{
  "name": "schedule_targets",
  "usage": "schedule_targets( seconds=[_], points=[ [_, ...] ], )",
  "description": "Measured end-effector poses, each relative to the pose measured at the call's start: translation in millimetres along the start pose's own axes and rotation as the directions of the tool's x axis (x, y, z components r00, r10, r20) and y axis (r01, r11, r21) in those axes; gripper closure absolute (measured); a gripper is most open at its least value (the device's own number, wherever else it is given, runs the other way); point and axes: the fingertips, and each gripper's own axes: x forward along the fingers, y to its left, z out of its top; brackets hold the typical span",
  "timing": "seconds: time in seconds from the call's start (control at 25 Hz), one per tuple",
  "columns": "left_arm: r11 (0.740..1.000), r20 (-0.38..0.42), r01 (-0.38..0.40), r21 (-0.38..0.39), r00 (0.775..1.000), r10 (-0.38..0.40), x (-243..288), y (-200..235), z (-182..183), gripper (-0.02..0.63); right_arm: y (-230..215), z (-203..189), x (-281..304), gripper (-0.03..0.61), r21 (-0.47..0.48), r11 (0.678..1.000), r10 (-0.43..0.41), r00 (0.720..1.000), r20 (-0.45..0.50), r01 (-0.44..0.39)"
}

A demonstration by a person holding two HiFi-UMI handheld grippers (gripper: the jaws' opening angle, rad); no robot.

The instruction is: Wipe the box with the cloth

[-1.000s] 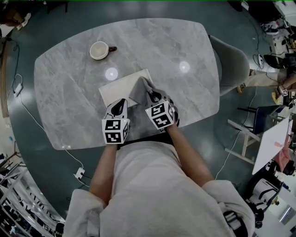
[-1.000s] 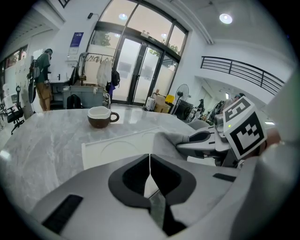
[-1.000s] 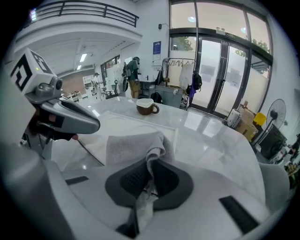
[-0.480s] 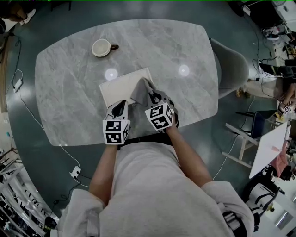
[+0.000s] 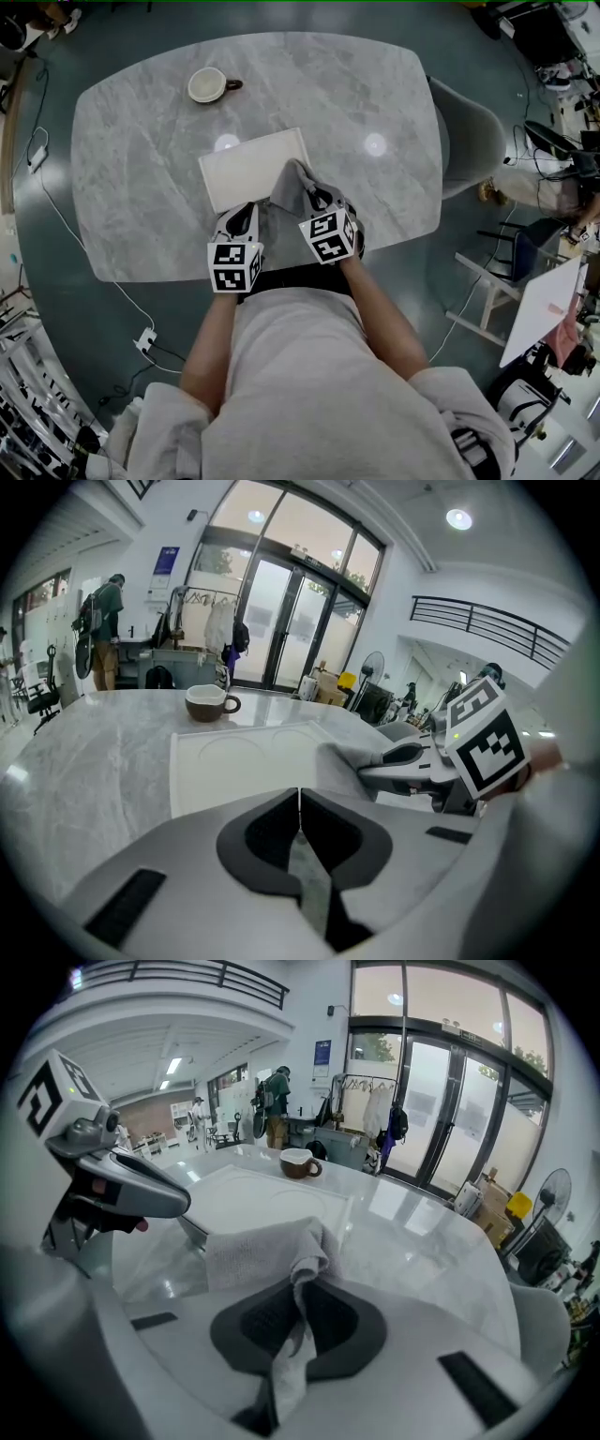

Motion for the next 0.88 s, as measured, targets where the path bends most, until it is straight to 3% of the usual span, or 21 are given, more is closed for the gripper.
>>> schedule_targets(
  seconds=[0.28,0.56,0.88],
  points=[
    [1.000,0.015,-0.028,-0.014,0.999,0.028,-5,-14,-12,0.584,0,-15,-23,0.545,0.031,0.998,0.043,0.996,0.084,-0.046],
    [0.997,0.044,-0.067,-0.028,0.997,0.068,-23,-49,-22,0.584,-3,-32,-61,0.546,0.131,0.986,0.085,0.983,0.161,-0.107],
    [0.987,0.170,-0.158,-0.032,0.972,0.161,-62,-75,9,0.584,-9,-7,-109,0.546,0.114,0.985,0.087,0.947,0.308,-0.127]
  ],
)
